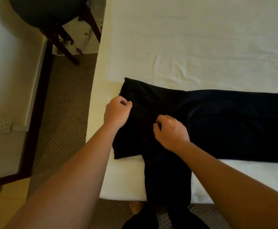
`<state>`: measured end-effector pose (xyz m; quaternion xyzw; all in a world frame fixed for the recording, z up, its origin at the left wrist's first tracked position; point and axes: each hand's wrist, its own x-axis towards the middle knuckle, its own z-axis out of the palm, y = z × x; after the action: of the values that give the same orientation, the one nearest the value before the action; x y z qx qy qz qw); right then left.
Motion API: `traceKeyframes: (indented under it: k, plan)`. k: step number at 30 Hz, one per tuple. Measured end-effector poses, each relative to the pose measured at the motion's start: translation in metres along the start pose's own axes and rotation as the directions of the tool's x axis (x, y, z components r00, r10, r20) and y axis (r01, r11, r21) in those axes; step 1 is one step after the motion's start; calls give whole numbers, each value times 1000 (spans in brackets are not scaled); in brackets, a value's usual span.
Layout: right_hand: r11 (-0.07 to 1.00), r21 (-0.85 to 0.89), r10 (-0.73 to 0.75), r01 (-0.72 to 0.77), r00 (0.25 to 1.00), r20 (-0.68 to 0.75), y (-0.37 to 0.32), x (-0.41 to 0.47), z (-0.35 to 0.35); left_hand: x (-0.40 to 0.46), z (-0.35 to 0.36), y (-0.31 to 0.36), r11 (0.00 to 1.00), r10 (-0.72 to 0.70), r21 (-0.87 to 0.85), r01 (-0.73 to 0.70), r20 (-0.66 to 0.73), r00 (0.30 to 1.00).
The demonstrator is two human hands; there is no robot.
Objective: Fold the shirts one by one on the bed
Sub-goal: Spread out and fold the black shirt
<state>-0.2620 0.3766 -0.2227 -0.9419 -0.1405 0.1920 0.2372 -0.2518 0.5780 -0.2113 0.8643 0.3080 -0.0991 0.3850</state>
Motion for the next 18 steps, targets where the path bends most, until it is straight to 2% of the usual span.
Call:
traceKeyframes:
  k: [3,6,11,13,16,18]
  plan:
    - [999,27,36,-33,992,-122,18,34,-25,23,10,8,998,4,56,1,-101,995]
    - [985,27,171,-169,978,-121,29,65,-42,46,13,19,987,21,162,4,-150,988]
    - [942,44,329,-332,942,61,50,101,-48,88,10,15,990,11,138,-28,117,993]
    - [929,109,357,-354,934,-5,54,103,-44,98,4,6,980,22,192,-48,137,990]
    - [901,153,426,-406,895,-134,45,96,-33,103,-1,4,983,-7,184,9,-9,1000]
    - [910,151,413,-386,879,-239,33,81,-22,88,5,9,965,54,262,-17,-134,990]
